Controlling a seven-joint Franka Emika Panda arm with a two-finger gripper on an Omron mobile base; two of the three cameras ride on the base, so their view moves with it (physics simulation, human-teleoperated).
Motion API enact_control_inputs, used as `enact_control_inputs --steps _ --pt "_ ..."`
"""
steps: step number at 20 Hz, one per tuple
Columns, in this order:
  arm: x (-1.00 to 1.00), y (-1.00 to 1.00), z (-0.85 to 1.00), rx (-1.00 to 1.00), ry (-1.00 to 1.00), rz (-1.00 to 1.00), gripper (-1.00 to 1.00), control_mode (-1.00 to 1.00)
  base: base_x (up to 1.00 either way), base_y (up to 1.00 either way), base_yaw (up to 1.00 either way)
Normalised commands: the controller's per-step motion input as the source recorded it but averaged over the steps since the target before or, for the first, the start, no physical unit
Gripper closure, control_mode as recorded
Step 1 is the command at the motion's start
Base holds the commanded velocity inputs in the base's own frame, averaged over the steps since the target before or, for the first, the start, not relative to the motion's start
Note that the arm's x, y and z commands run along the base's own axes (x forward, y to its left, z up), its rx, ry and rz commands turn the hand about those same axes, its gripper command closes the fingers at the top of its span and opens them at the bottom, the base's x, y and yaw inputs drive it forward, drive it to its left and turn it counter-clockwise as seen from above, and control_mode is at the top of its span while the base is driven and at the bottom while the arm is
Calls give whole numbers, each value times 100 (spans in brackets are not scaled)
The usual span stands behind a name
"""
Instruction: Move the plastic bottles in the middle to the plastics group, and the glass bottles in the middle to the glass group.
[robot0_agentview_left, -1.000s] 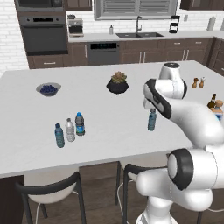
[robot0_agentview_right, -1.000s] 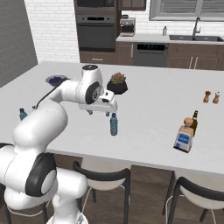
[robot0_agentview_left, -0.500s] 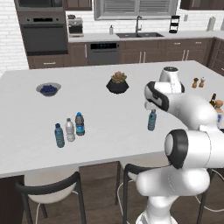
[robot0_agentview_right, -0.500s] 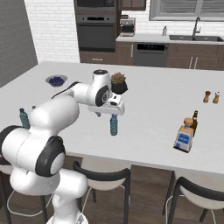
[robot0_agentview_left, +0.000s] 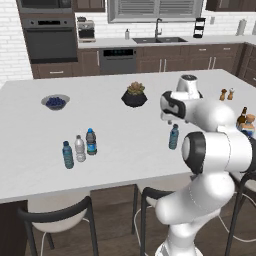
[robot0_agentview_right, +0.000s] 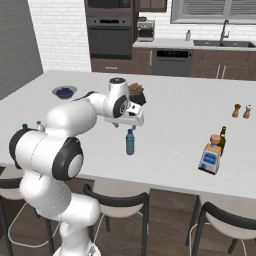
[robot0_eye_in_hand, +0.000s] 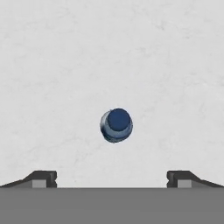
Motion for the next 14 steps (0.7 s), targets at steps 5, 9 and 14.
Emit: enact_control_inputs --steps 5,9,14 --pt "9 -17 -30 6 0 0 -100 -100 0 0 0" --pt "0 -7 -30 4 0 0 -100 -100 0 0 0" --pt "9 1 -13 0 -1 0 -100 -100 0 0 0"
